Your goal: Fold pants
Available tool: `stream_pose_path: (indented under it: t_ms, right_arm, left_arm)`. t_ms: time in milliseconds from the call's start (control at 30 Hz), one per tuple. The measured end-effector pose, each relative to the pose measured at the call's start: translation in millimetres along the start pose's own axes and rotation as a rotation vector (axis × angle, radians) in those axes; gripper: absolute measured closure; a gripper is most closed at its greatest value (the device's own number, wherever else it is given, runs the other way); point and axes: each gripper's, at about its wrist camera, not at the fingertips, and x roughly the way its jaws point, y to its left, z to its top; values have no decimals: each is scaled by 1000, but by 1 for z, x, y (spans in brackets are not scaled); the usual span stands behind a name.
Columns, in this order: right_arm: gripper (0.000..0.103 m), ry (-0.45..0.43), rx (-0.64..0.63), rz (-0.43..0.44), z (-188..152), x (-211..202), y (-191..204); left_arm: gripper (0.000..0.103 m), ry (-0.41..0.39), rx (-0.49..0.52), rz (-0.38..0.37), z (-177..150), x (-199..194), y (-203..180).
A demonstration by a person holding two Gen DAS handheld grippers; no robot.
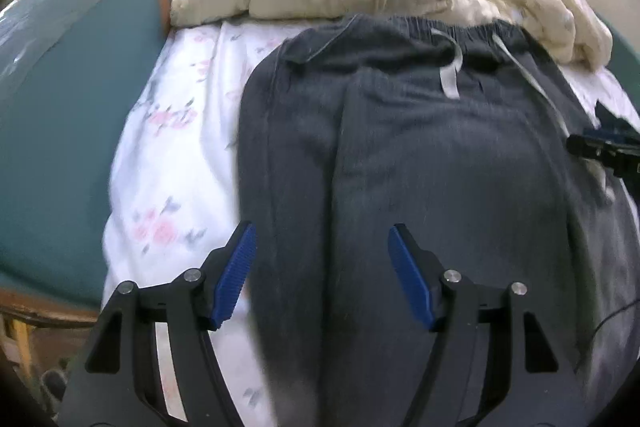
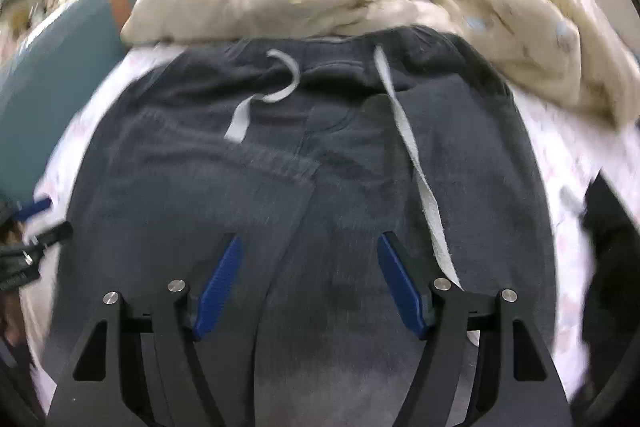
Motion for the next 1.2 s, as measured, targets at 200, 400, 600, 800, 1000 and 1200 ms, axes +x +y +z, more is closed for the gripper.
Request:
stream_pose_path:
  t_ms: [200, 400, 600, 800, 1000, 1200]
  right_arm:
    - [43, -6, 131, 78, 25, 27, -18]
    - [83, 88, 100, 93, 28, 67, -11]
    - [100, -32, -94, 95, 32, 42, 17]
    - [101, -119, -168, 140, 54, 13, 41]
    - [100, -140, -164, 41, 82, 26, 71]
    - [90, 17, -183, -30, 71, 58, 80]
  left_arm:
    - [38, -1, 7, -4, 41, 39, -7]
    - [65, -10, 89, 39, 68, 66, -31]
    - [102, -19, 114, 23, 64, 52, -30]
    - [103, -145, 55, 9, 68, -8, 4]
    - [99, -159, 20, 146, 90, 9, 15]
    - [64, 29, -61, 134, 70, 38, 18]
